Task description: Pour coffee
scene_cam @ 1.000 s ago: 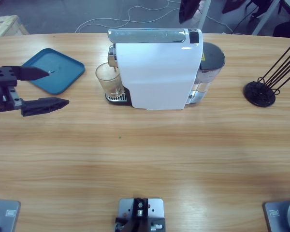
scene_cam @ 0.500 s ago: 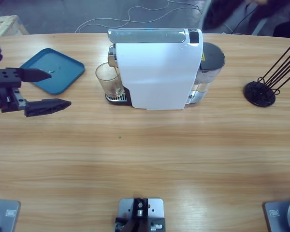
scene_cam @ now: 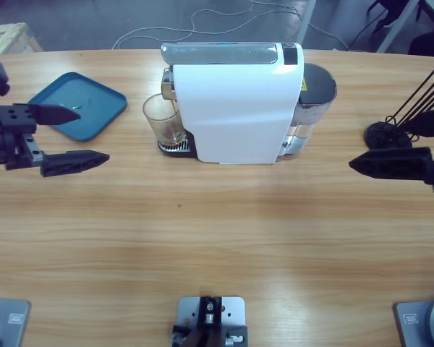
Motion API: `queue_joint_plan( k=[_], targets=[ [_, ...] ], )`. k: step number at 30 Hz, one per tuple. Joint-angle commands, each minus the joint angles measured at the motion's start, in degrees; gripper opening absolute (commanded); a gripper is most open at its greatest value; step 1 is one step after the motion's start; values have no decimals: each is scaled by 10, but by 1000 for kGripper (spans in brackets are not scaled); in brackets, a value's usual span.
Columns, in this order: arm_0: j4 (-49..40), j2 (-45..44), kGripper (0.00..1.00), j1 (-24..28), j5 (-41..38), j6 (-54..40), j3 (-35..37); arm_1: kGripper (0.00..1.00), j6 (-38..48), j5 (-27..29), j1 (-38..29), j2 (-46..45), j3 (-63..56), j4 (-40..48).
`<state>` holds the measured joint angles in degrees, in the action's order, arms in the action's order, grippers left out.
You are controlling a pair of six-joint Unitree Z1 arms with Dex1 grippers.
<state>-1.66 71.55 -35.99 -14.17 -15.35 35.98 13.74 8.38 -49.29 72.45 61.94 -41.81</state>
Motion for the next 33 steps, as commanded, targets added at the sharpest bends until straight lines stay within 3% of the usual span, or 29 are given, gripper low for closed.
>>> queue_joint_plan(
  k=[1,6,10,17,33],
  targets=[
    [5,14,991,-5,6,3,-12,1000,-6,-29,-5,22,-23,9],
    [5,8,991,-5,6,3,-13,1000,-12,-29,-5,-30,-121,108],
    [4,6,991,-5,6,3,-16,1000,-26,-31,-5,-35,-124,103],
    [4,6,991,-5,12,4,-20,1000,-38,-116,10,-18,-81,90],
    [2,7,992,-5,11,4,-24,1000,-39,-158,39,-38,-87,92]
  ],
)
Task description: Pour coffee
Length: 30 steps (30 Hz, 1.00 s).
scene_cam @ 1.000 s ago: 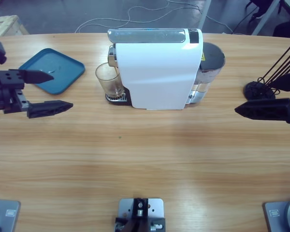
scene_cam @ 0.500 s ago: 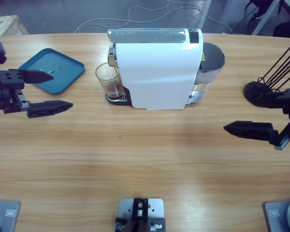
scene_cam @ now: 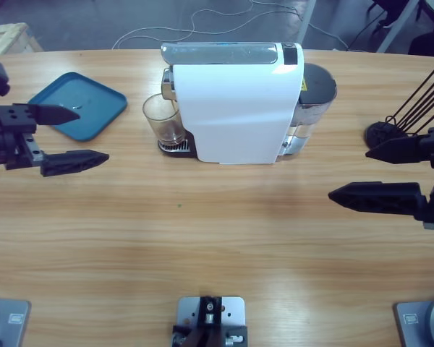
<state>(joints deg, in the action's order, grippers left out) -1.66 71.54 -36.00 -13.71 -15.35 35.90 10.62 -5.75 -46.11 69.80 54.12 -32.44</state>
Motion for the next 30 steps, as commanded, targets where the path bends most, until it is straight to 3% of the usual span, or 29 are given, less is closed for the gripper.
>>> queue_joint_plan(
  k=[1,23,30],
  targets=[
    [1,7,991,-5,7,4,-22,1000,-9,-16,8,-12,-9,-3],
    [2,28,991,-5,7,4,-12,1000,-14,-30,19,11,-17,4],
    [2,40,991,-5,7,4,-3,1000,-15,6,19,19,-20,26]
  ],
)
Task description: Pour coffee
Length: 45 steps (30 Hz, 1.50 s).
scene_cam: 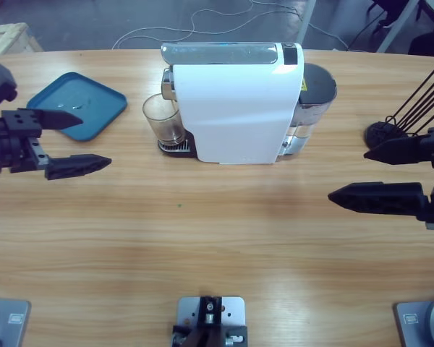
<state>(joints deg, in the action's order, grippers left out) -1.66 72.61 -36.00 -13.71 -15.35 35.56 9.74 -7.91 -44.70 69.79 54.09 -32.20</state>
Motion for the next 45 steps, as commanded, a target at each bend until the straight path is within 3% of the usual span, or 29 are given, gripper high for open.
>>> queue_joint_plan(
  k=[1,6,8,15,20,30,45],
  targets=[
    [2,29,991,-5,7,4,1,1000,-6,35,5,16,-20,24],
    [31,23,993,-5,9,11,7,1000,-6,38,5,9,-26,16],
    [50,35,991,-4,-34,5,7,1000,-4,37,5,11,-31,15],
    [92,129,991,94,-184,-68,41,1000,-7,39,5,37,-22,15],
    [123,180,991,142,-200,-128,59,1000,-11,39,7,45,-21,11],
    [174,270,991,142,-253,-182,69,1000,-12,38,12,73,-15,-15],
    [246,348,991,126,-249,-183,85,1000,-21,34,15,88,-15,-25]
  ],
)
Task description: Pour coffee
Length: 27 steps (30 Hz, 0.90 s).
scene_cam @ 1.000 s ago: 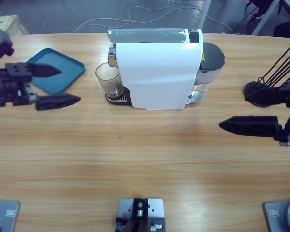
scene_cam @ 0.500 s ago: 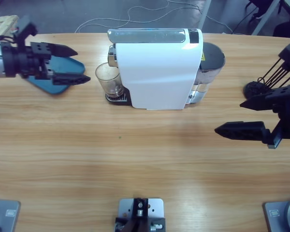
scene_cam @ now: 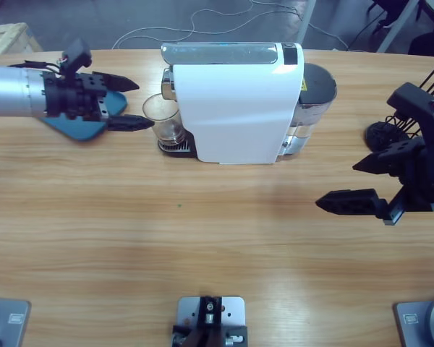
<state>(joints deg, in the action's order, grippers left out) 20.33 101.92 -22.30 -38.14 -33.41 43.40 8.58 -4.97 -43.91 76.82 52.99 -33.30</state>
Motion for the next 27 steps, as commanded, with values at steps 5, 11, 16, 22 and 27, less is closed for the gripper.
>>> queue_joint_plan(
  k=[5,11,16,22,27],
  targets=[
    [49,73,991,-16,-8,0,9,1000,-14,5,8,7,-6,-36],
    [53,87,991,-23,-7,2,14,1000,-15,5,8,8,-6,-40],
    [60,95,991,-25,7,7,26,1000,-15,5,8,13,-3,-40],
    [67,106,991,-26,6,13,38,1000,-16,0,8,16,1,-39],
    [67,108,991,-26,5,12,38,1000,-16,0,8,14,2,-39]
  ],
)
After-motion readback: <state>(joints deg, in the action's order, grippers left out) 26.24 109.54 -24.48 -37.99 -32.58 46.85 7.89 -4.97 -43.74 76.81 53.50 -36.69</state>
